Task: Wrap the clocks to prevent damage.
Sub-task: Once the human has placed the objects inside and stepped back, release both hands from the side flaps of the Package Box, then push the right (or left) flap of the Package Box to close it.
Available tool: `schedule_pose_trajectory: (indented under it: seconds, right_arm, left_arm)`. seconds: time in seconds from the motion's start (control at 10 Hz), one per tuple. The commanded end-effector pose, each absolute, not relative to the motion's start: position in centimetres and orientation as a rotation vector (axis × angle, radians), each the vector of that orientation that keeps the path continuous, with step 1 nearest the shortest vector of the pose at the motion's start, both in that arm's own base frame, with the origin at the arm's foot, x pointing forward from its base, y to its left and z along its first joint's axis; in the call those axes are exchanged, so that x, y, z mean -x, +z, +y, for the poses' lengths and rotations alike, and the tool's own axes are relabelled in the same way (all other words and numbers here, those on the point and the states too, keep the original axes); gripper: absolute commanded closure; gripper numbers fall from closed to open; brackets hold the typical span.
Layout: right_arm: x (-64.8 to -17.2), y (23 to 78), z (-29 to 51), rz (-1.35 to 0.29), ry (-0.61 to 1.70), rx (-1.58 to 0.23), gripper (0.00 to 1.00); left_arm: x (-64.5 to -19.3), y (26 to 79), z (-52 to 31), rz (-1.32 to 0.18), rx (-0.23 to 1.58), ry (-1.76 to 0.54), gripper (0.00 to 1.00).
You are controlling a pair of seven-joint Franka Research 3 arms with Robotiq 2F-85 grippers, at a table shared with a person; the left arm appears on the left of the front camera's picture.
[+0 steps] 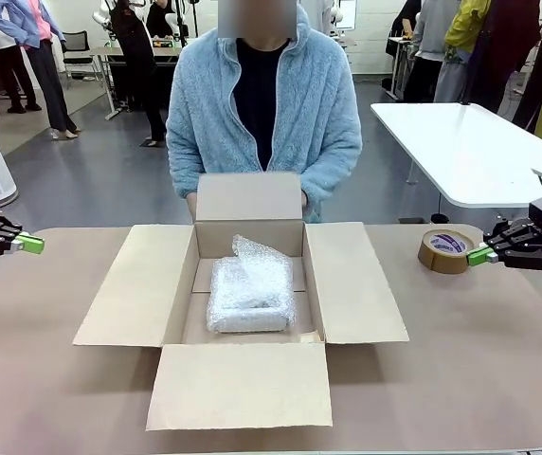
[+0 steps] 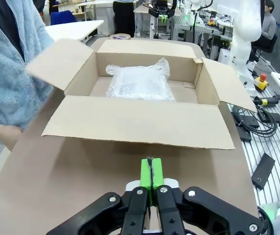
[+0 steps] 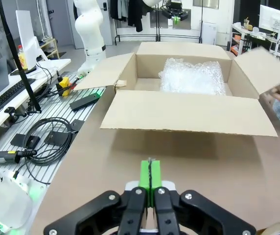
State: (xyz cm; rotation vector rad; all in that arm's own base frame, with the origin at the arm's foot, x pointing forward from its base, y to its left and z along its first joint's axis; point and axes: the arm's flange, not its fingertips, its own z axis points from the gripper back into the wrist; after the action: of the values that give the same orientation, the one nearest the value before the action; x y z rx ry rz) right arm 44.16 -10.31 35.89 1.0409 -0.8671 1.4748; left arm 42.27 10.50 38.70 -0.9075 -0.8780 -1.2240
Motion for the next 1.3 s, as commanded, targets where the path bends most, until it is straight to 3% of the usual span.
schedule_pose_trajectory:
  seconds: [0.0, 1.2]
  right_arm:
    - [-44.05, 35.89, -10.28, -0.868, 1.473, -1.046, 0.99]
    - [-44.05, 35.89, -10.28, -0.868, 1.473, -1.046, 0.99]
  left_arm:
    - [-42.02, 38.77, 10.44, -0.884, 0.9, -1.221, 1.0]
    - [-42.02, 38.77, 10.44, -0.884, 0.9, -1.221, 1.0]
